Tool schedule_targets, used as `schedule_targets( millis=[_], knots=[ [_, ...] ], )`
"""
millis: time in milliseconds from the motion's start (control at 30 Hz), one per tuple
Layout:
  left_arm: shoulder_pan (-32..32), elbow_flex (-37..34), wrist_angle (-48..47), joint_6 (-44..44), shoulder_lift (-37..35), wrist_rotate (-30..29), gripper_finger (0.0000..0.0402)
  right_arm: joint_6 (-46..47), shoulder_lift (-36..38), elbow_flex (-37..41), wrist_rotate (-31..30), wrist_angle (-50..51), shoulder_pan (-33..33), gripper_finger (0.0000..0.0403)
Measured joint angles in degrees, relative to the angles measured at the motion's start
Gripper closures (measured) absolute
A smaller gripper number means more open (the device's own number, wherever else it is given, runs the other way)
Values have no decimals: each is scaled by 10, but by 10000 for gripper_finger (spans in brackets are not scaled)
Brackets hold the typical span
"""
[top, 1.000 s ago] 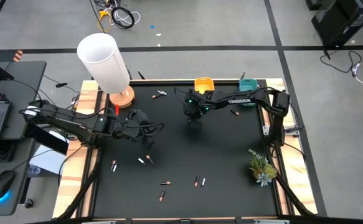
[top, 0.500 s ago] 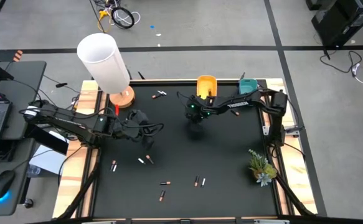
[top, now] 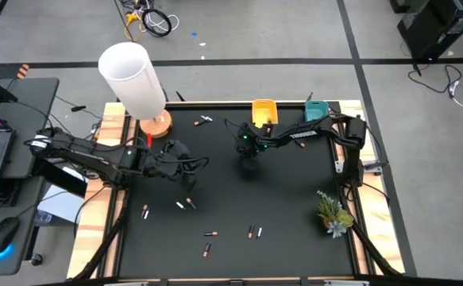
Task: Sort batteries
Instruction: Put the silver battery into the blue bin
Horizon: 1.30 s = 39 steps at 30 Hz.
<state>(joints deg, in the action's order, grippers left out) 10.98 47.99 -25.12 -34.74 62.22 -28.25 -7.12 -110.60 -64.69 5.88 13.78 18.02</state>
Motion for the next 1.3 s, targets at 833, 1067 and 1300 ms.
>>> schedule_targets(
  millis=[833, 1067, 1300],
  knots=[
    [-46, 0, 78, 53, 98, 34, 300, 155, 218, -66, -33, 208, 5, 301],
    [-108, 0, 144, 49, 173, 180, 300, 229, 331, 47, -62, 152, -32, 302],
    [-188, 0, 151, 81, 179, 276, 300, 263, 413, 115, -141, 110, -92, 302]
  ],
)
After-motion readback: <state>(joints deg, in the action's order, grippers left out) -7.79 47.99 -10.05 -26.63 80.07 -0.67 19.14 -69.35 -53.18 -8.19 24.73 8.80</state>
